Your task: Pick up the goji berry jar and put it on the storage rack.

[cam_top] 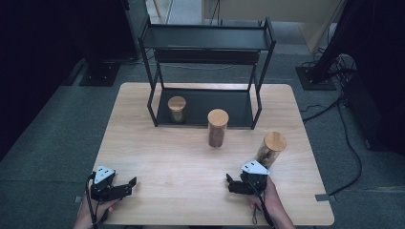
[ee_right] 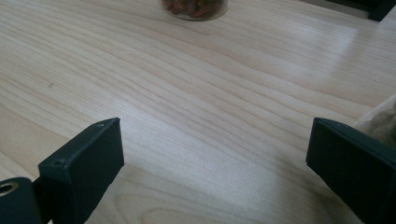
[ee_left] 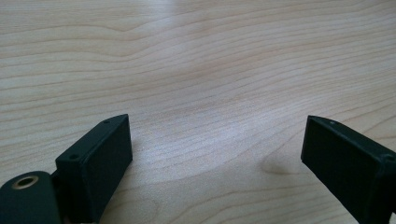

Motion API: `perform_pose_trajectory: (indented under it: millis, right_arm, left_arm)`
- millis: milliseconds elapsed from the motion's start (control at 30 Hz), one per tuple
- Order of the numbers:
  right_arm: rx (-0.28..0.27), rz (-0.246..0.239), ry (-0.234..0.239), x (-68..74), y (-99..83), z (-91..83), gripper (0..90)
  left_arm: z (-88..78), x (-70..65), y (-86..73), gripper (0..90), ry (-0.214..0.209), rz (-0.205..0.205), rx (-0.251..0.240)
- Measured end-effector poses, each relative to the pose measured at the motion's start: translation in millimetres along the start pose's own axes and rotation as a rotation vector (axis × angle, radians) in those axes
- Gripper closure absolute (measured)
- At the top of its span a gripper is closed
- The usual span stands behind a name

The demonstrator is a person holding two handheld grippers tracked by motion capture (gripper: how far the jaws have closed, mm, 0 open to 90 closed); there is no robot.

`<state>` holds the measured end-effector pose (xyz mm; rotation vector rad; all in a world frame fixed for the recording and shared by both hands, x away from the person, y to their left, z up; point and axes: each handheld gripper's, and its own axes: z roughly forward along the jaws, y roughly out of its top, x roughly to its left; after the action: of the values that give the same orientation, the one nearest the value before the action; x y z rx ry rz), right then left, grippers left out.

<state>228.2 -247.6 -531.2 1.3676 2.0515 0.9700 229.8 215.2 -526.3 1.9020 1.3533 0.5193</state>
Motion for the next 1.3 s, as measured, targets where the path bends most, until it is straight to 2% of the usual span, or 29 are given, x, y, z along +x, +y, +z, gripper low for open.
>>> perform_pose_trajectory:
  millis: [567,1300]
  right_arm:
    - [0.006,-0.009,0.021,5.1,16.8,17.8,3.4]
    - [0.003,0.000,0.018,8.1,35.8,38.9,3.4]
  left_arm:
    - [-0.3,0.6,-0.2,9.1,-0.003,-0.004,-0.002]
    - [-0.5,1.3,-0.2,9.1,-0.009,-0.010,-0.005]
